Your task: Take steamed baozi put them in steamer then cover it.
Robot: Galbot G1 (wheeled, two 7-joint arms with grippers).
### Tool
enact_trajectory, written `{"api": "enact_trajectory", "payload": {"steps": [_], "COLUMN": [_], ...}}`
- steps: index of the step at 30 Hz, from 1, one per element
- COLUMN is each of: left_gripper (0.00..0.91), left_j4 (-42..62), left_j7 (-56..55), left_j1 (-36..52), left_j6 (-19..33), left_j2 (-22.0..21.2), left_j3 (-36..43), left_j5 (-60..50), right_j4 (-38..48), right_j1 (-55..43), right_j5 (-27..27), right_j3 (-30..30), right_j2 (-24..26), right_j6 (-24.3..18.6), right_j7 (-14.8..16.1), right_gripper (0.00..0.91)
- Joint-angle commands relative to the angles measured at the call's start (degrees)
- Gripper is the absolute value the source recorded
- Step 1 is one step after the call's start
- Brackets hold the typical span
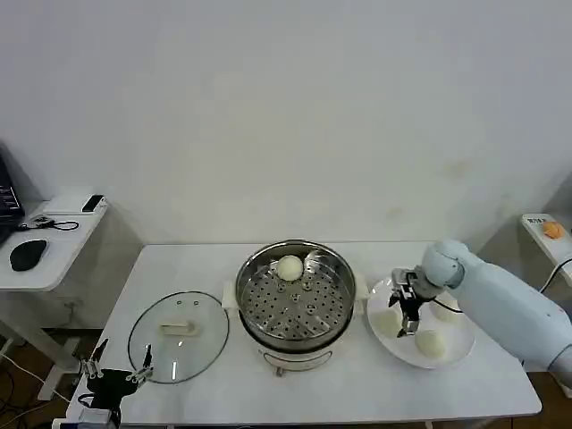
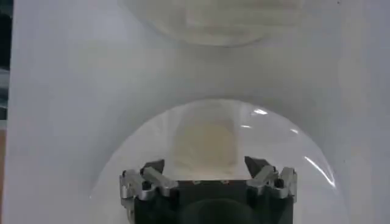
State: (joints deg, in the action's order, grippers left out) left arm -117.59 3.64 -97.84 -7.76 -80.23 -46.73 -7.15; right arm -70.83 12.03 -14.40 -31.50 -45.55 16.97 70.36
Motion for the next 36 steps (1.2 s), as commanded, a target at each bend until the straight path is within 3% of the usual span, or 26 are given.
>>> {"api": "enact_trajectory", "payload": {"steps": [1,8,9,11,19,25,30,36], "left_gripper": [0.907,0.907,0.907,0.907,0.907,0.907,0.907,0.907], "left_j4": [0.26,0.72,0.73,0.76,1.12,1.05,1.12,2.74], "left_j7": [0.02,-0.03,-0.04,-0.01,0.02,0.12,0.14,0.06], "left_j1": [-0.02,0.17,0.18,0.24,0.93,2.07,2.96,5.19], "left_j6": [0.02,0.07,0.06,0.05,0.04,-0.01,0.11,0.20], "left_j2": [-0.01,-0.09,-0.08,-0.06,0.10,0.41,0.28,-0.05], "left_j3": [-0.05,0.05,0.06,0.07,0.24,0.53,1.19,2.32], "left_j5": [-0.02,-0.05,-0.05,-0.05,-0.08,-0.03,-0.25,-1.56], "right_j4": [1.62,1.81,1.81,1.74,-0.06,-5.84,-10.76,-14.22], "right_j1": [0.31,0.39,0.36,0.31,-0.02,-5.65,-19.58,-34.84], "right_j5": [-1.24,-0.61,-0.49,-0.10,1.09,5.00,10.80,19.39], "right_j3": [-0.02,0.11,0.12,0.20,0.87,-0.49,-8.67,-17.55], "right_j2": [-1.25,-1.33,-1.28,-1.06,1.04,6.08,10.16,9.26], "right_j6": [-0.59,-0.39,-0.40,-0.42,-0.18,0.97,2.49,4.45], "right_j7": [-0.68,-1.55,-1.57,-1.53,-1.65,-1.46,-0.83,0.42], "right_gripper": [0.907,0.877,0.645,0.605,0.605,0.605,0.615,0.615]}}
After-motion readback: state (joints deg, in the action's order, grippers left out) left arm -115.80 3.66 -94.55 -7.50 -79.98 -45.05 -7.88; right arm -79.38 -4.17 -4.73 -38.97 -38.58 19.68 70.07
